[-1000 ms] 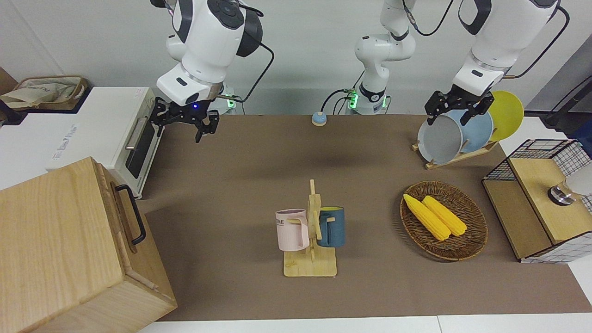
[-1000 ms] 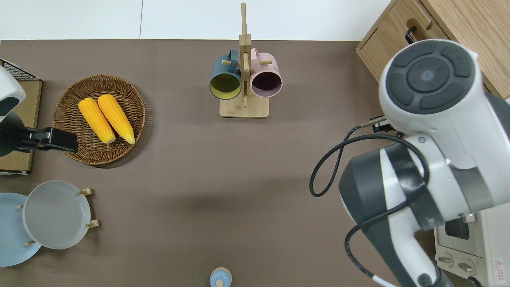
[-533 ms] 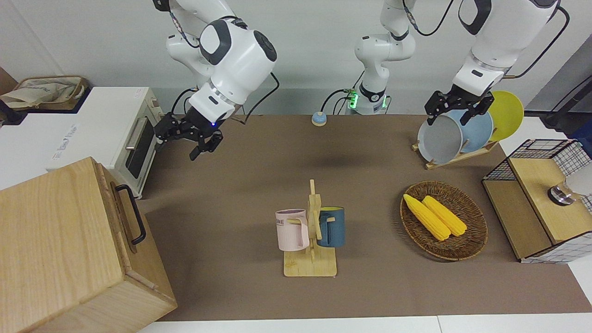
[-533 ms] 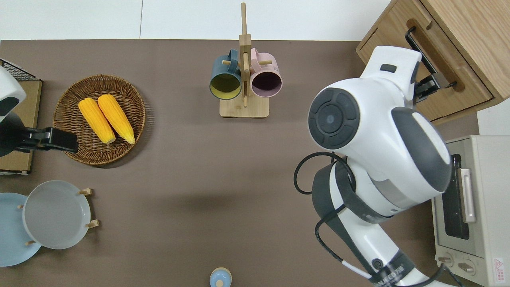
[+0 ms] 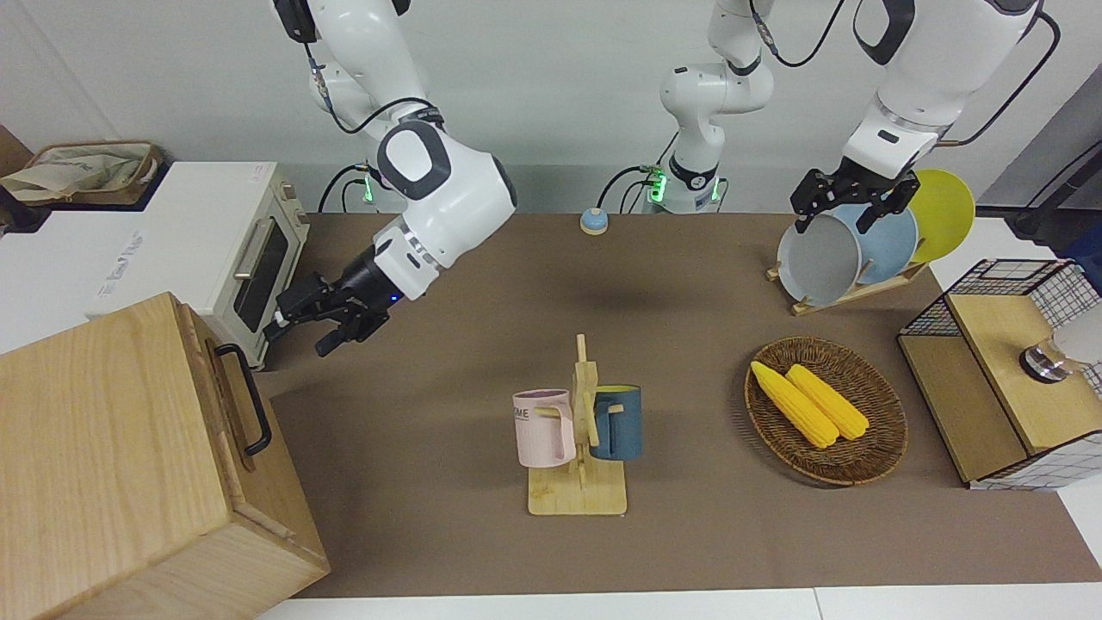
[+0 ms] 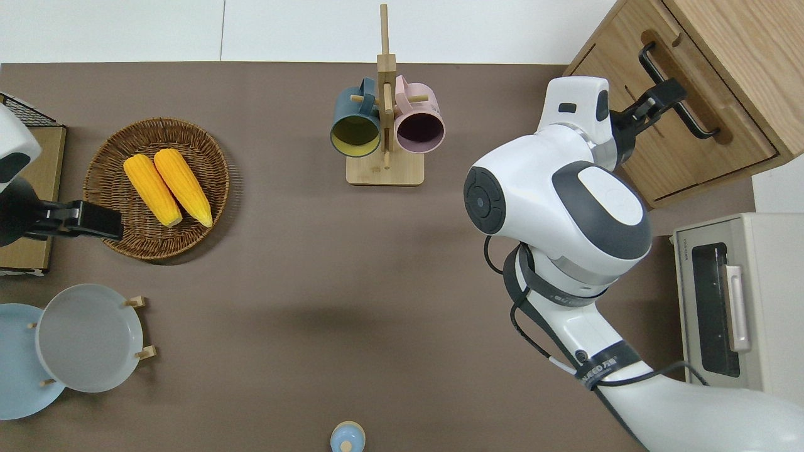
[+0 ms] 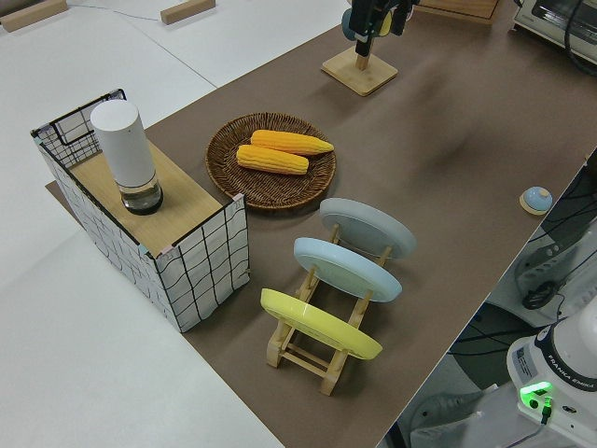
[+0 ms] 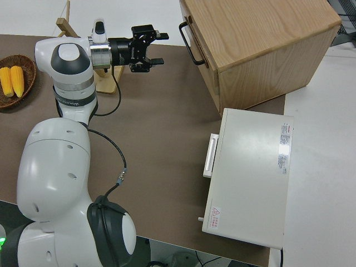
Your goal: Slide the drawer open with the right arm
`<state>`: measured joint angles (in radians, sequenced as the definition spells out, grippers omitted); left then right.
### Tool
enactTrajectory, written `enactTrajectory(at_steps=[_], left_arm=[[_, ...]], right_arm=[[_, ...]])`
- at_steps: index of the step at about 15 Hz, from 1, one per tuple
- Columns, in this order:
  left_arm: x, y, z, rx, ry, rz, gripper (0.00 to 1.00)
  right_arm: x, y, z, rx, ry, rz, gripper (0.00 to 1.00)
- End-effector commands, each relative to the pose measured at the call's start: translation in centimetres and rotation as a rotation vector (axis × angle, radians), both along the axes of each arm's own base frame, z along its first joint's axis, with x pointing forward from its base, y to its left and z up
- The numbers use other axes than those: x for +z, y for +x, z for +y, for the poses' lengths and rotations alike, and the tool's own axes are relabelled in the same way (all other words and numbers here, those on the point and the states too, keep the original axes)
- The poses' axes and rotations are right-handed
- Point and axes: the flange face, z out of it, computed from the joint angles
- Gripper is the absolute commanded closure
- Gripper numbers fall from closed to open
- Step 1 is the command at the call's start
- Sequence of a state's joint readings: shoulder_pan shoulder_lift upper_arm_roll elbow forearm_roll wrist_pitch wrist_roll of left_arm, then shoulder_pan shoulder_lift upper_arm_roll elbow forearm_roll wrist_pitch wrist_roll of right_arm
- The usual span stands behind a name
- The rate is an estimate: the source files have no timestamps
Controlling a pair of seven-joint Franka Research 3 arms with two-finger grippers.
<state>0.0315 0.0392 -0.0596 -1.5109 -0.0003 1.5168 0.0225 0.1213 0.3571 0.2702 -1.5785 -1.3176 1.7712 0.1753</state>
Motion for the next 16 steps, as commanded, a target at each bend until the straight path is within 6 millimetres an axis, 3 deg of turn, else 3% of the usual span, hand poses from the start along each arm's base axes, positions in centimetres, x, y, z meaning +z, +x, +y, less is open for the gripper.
enactTrajectory(at_steps=[1, 11, 16], left_arm=[[0.4, 0.2, 0.1, -0.012, 0.016, 0.005, 0.01], [0.3, 0.2, 0.1, -0.012, 0.016, 0.006, 0.01], [0.3, 0.2, 0.1, -0.012, 0.016, 0.006, 0.01]], right_arm=[[-2.5, 1.4, -1.5, 0.037, -0.094, -0.050, 0.019], [-4.3, 2.7, -3.3, 0.042, -0.215, -0.136, 0.021], [-6.5, 3.2, -3.7, 0.023, -0.200, -0.182, 0.023]])
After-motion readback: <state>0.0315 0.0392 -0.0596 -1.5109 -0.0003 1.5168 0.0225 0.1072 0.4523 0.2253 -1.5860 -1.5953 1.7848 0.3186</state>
